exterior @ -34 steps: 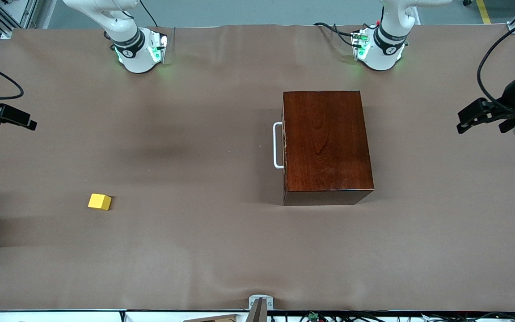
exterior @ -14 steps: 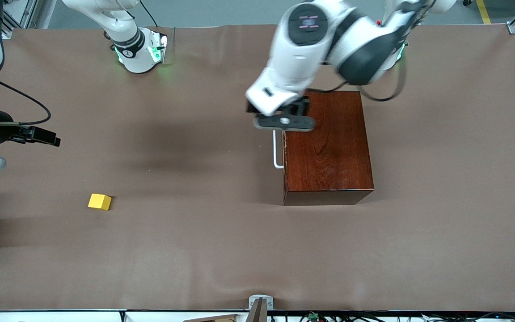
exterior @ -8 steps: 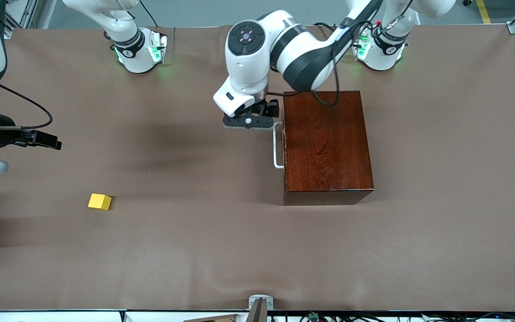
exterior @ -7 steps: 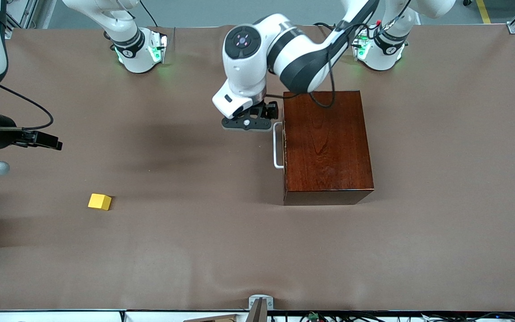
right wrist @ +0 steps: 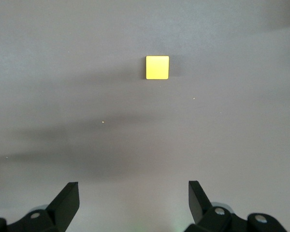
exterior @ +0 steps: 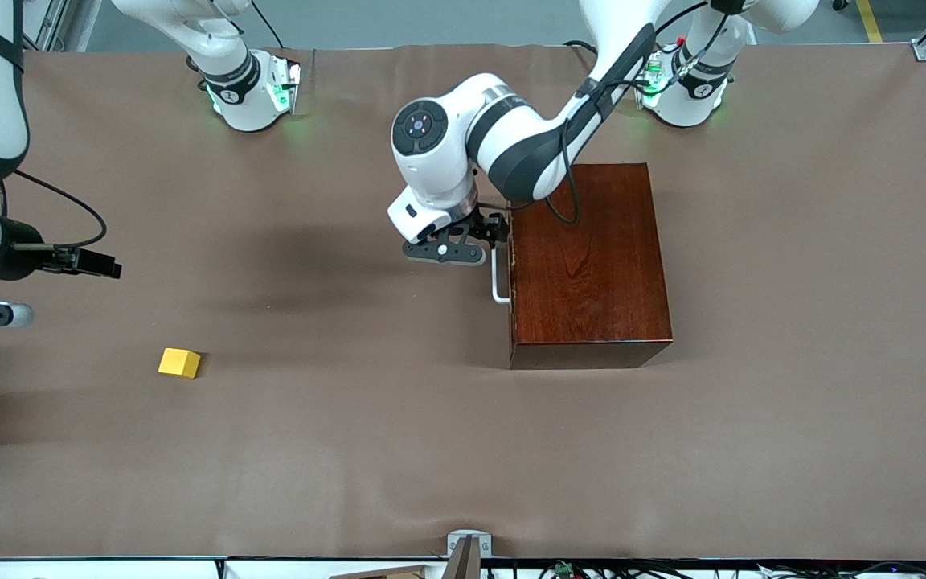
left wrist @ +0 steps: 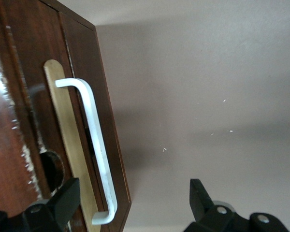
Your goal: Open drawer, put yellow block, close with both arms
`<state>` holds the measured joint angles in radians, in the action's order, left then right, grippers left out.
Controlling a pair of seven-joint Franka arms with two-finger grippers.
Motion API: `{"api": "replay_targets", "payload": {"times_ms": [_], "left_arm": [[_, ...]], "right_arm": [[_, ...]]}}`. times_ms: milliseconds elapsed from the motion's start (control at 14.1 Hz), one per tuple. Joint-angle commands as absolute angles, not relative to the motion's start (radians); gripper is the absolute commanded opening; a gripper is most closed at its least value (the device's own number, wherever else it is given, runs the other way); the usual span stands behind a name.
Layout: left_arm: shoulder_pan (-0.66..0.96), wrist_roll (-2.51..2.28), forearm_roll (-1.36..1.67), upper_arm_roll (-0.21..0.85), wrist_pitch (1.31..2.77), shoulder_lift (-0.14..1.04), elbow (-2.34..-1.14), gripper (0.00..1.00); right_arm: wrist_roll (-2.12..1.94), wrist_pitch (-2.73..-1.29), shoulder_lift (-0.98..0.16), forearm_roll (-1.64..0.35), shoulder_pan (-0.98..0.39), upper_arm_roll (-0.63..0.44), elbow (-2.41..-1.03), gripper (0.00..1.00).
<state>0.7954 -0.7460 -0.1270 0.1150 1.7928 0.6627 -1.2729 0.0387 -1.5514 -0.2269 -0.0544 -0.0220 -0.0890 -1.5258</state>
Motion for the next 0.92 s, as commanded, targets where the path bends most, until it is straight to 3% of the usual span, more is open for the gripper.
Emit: {"api": "replay_targets", "payload": {"times_ms": [0,496,850], "left_arm": [[0.802,-0.733,-0.149,0.109,1.807,0.692,-1.249,1.00],[0.795,-0.741,-0.156,0.100,1.819,0.726,-1.250,1.00],[0.795,-0.745,-0.172,0.091,1.821,0.742,-1.261,1.00]], "right_arm": [[0.049,-1.540,-0.259,-0.066,-0.023,-0.092,-1.488,1.00],[0.049,-1.545,-0.301,-0.067,-0.026,-0.092,-1.471,1.00],[0.046,-1.638,-0.336,-0.069,-0.043,-0.092,-1.471,1.00]]}}
